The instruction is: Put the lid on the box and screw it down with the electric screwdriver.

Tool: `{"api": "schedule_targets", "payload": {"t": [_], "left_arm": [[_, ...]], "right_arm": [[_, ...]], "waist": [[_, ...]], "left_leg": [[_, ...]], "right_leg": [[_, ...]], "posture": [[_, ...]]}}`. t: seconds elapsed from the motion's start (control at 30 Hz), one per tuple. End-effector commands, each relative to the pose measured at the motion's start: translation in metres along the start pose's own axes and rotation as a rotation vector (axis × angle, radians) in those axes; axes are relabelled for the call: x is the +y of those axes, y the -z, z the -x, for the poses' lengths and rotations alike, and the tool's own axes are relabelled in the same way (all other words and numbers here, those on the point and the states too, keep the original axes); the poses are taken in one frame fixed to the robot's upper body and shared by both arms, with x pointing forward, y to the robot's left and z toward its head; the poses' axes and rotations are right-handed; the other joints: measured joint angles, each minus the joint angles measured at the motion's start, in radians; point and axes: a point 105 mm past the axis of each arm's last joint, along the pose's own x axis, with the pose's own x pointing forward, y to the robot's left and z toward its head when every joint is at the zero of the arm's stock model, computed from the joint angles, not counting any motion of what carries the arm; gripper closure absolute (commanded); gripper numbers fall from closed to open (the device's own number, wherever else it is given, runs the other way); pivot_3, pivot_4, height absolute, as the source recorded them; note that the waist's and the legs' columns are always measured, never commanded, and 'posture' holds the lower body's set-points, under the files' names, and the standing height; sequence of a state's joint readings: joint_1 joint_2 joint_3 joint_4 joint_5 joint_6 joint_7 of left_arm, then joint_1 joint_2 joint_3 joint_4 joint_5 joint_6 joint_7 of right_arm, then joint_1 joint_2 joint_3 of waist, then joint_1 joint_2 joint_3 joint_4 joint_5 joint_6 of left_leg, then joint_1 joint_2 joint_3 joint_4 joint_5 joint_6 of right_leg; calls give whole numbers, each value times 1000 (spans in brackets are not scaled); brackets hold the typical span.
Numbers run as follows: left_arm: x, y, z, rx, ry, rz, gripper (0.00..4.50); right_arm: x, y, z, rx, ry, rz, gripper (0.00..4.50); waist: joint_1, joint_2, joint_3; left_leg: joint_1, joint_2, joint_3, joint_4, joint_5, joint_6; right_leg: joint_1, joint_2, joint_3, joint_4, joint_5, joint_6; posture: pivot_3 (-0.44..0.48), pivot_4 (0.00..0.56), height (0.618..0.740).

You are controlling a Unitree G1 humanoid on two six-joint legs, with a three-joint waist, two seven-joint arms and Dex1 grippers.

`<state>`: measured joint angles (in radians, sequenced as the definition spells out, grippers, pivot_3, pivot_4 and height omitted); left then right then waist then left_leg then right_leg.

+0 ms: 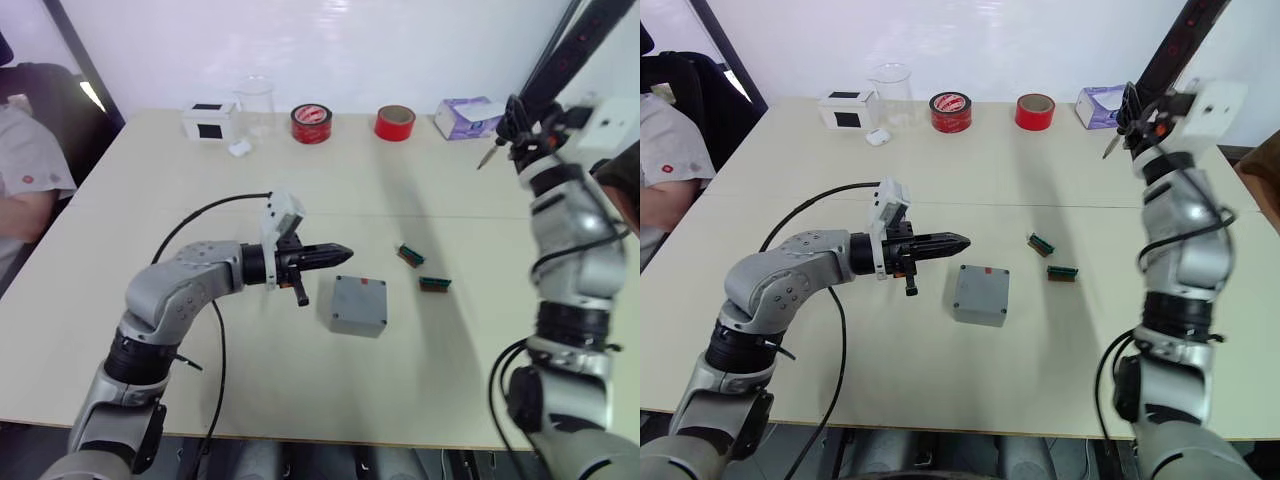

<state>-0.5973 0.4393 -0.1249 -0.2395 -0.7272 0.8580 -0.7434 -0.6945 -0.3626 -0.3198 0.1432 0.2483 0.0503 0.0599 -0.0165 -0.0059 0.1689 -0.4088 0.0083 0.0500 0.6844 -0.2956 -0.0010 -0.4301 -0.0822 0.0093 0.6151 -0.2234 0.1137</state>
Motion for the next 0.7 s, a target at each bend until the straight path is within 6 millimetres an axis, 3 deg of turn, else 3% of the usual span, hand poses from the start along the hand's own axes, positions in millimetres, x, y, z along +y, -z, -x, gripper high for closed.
{"api": "schedule_targets", "payload": {"t": [0.03,0.2,0.3,0.4,0.53,0.7], "left_arm": [[-5,-12,-4,-36,10,-48,4500],[-2,-15,-2,-25,-9,-54,4500],[-3,-14,2,-14,-12,-50,4500],[-4,-10,5,-6,-16,-40,4500],[-6,-10,4,3,-14,-40,4500],[-7,-11,8,9,-17,-34,4500]], "right_arm": [[-19,-34,-15,-227,181,118,2748],[-7,-23,-11,-288,135,424,2748],[-23,-18,-10,-258,206,216,2748],[-15,-16,-5,-261,192,46,2748],[-1,-2,3,-218,155,-330,2748],[15,4,4,-162,-8,-399,2748]], "waist": [[2,0,0],[-2,0,0],[-7,0,0],[-5,0,0],[-4,0,0],[-1,1,0]], "left_leg": [[0,0,0,0,0,0],[0,1,0,-2,1,-2],[1,1,0,-2,1,-2],[1,3,0,-2,1,-3],[1,5,0,-2,1,-2],[1,5,0,-2,0,0]], "right_leg": [[0,0,0,0,0,0],[-1,1,0,0,0,0],[-1,1,1,0,0,0],[-1,2,1,1,0,0],[-1,2,1,1,0,0],[-1,1,1,1,0,0]], "posture": [[0,150,740],[0,150,740],[0,150,740],[0,150,740],[0,150,740],[0,150,740]]}}
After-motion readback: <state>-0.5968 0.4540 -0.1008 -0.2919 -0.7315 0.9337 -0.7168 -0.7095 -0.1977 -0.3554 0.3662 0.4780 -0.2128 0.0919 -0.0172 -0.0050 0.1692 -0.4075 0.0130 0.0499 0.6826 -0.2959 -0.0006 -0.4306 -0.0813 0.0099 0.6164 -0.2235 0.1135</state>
